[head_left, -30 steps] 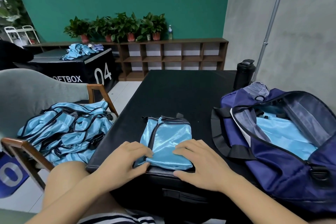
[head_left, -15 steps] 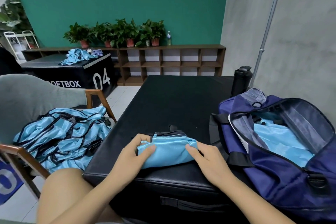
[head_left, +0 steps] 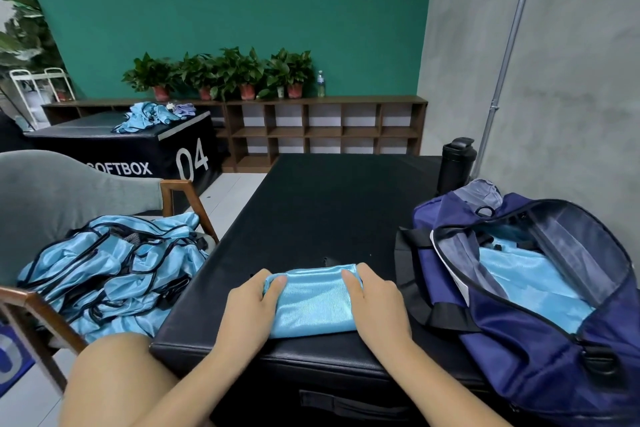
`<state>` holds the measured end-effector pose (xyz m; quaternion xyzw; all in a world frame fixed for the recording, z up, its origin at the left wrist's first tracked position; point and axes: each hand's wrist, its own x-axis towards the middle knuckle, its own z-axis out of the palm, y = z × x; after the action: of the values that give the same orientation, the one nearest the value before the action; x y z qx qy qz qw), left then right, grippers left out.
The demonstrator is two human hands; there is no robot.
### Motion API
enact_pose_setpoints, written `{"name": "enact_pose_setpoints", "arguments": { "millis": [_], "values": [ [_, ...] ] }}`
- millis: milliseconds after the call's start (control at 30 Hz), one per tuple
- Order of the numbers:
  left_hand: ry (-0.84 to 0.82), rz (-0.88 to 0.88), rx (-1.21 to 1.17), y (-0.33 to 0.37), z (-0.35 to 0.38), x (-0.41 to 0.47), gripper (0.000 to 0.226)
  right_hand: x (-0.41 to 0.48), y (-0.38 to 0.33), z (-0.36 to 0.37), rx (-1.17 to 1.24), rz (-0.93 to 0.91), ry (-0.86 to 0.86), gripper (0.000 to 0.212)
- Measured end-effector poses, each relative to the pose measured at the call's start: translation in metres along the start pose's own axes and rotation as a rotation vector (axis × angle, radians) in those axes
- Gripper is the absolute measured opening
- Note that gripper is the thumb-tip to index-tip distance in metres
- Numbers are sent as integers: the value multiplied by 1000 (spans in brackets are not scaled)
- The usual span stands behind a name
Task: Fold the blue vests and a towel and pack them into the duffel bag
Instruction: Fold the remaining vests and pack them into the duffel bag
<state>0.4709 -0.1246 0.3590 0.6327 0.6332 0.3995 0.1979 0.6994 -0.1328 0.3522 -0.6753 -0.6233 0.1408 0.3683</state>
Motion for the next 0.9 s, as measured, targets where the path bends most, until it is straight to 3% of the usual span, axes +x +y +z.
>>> {"name": "enact_pose_setpoints", "arguments": {
  "millis": [167,333,433,533,600,633,700,767,900],
  "values": [
    [29,-10,177,-10,-5,7,52,9,-12,-1,-109,20,-7,50],
    [79,2,256,-17,-12,7,64,16,-15,1,-362,-34,-27,40],
    [112,-55,145,-13,-13,7,65,19,-10,3,-445,-136,71,24],
    [118,-106,37,-13,-16,7,60,31,-13,1,-454,-364,174,20],
    [110,-120,-35,-13,-18,6,52,42,-27,-8,-370,-492,53,30],
    [109,-122,-68,-13,-19,6,48,47,-37,-13,-317,-503,-95,38],
    [110,-122,-111,-13,-21,7,41,58,-55,-20,-232,-430,-446,54],
    [105,-125,-137,-14,-23,8,39,70,-64,-20,-283,-357,-694,69],
    [95,-142,-174,-15,-26,7,36,85,-75,-16,-424,-359,-813,70]
  ]
}}
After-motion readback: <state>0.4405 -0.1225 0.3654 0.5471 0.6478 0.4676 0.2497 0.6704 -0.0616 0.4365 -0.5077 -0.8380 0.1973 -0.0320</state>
